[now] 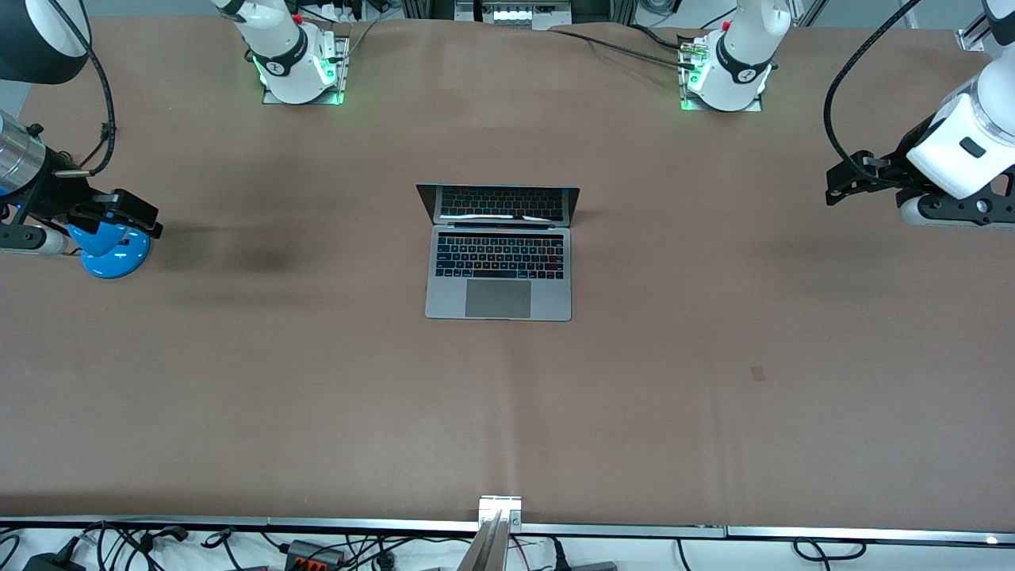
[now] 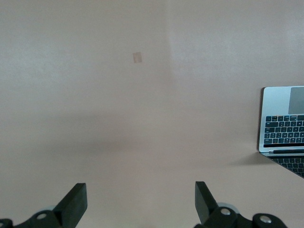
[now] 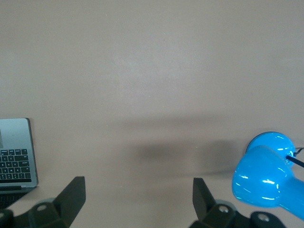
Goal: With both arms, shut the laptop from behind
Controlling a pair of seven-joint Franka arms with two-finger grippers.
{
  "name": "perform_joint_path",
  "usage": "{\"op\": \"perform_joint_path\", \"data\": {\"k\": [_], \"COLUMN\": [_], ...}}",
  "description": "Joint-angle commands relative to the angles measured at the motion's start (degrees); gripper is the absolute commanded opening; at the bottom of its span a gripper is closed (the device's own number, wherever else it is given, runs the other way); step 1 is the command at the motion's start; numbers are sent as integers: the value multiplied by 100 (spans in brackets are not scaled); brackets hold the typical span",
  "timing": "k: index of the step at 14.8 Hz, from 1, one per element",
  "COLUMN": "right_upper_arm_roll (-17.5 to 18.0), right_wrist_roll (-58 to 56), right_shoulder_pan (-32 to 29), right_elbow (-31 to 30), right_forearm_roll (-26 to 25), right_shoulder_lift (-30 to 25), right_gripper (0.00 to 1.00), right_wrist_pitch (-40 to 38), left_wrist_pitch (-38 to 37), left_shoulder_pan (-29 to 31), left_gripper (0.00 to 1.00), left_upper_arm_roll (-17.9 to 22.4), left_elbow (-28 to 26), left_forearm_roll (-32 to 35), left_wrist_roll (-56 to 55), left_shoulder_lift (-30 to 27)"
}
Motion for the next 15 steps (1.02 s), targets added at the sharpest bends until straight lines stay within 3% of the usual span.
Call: {"op": "perform_joint_path", "data": {"k": [1,11,15], "right_upper_arm_roll": [29,12,12], "right_wrist_roll": [-102,-119,-32], "right_shoulder_pan": [-47,-47,-65], "right_elbow": [142,344,783], "right_forearm_roll": [-20,33,50], "right_shoulder_lift": [42,7,42], "right_gripper": [100,100,100], "right_wrist_pitch": [-119,-136,-672], "left_wrist_pitch": [-112,-112,-103], "left_shoulder_pan": [30,29,21], "left_gripper": [100,100,100], "left_upper_arm_roll": [-8,-34,-43], "left_elbow": [101,101,101], "left_forearm_roll": [-13,-13,-13], "left_wrist_roll": [131,122,52], "left_shoulder_lift": [-7,-7,19]}}
